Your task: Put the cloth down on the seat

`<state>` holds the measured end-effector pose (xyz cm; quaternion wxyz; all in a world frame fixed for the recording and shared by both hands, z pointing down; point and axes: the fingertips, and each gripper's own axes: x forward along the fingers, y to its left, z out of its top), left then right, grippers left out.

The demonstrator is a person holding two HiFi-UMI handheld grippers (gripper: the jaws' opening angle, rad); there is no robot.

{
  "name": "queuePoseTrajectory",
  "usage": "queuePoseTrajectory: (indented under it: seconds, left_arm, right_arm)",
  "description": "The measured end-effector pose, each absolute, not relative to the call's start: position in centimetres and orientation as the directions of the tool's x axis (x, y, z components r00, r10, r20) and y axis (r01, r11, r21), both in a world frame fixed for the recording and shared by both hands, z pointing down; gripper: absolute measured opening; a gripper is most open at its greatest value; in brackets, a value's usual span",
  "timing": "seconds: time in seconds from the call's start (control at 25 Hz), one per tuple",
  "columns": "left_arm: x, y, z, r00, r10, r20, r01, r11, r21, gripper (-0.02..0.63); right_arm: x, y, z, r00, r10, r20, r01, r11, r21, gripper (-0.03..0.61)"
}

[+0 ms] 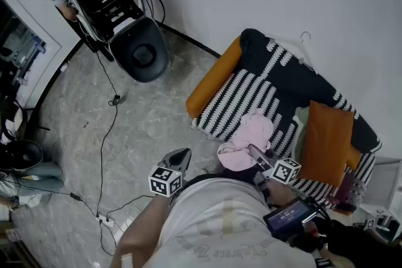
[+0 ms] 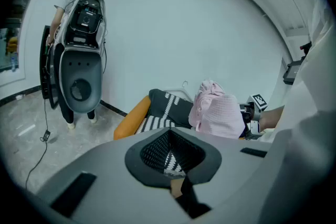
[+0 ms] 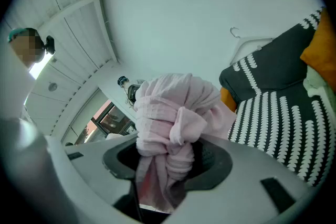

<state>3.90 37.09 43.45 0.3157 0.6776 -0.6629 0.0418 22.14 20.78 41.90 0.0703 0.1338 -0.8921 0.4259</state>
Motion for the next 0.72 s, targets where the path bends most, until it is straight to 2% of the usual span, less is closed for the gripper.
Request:
queuePoseTrajectory:
  seconds: [0.4,0.56,0.72]
  left_arm:
    - [3.1,48.0,43.9,0.153,-0.879,0.451,-0.909,0.053,0.412,0.012]
    - [3.5,49.6,43.8,0.16,-0.883,0.441,-0.914,0.037,0.404,0.012]
    - [4.2,47.2,43.4,0.158,-0.876,0.456,-0.914,0.045,0.403,0.012]
  right_arm:
    - [21.2,32.7,39.2,-0.961,-0.234,0.148,-0.261,0.592,-0.762,0.23]
    - [21.6,34.8,38.3,-0.967,-0.241,0.081,-0.212,0.585,-0.783,0.236]
    - [21.7,32.2,38.2,-0.968,-0.24,0.071,-0.2,0.571,-0.796,0.236]
